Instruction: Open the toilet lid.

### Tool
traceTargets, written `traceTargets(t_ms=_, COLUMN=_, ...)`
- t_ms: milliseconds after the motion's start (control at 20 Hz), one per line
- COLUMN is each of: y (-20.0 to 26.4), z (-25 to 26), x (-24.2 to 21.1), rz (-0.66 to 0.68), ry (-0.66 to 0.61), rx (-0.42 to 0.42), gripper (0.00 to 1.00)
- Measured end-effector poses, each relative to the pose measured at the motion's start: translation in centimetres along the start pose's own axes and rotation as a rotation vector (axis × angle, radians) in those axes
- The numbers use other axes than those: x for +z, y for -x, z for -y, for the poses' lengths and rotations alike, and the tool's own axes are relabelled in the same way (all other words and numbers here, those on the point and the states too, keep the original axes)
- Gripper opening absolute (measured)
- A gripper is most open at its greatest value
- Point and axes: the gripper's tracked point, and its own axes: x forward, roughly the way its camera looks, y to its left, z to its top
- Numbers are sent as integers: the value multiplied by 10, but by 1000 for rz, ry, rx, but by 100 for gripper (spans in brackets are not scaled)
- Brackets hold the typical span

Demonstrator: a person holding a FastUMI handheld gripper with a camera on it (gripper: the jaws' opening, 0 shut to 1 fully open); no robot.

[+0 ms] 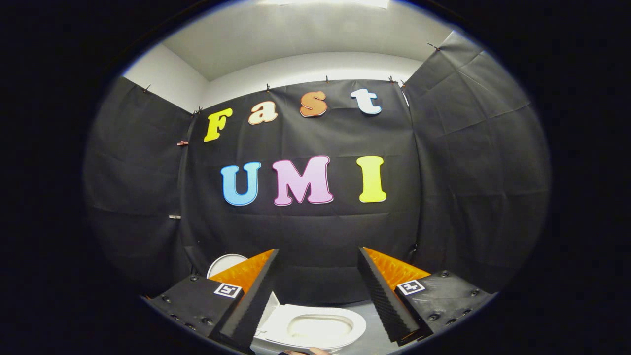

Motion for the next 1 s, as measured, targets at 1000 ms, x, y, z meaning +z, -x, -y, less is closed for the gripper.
traceTargets(t_ms=1000, y=-2, z=-6, x=-4, rz=-9, ry=6, rx=13, gripper=98)
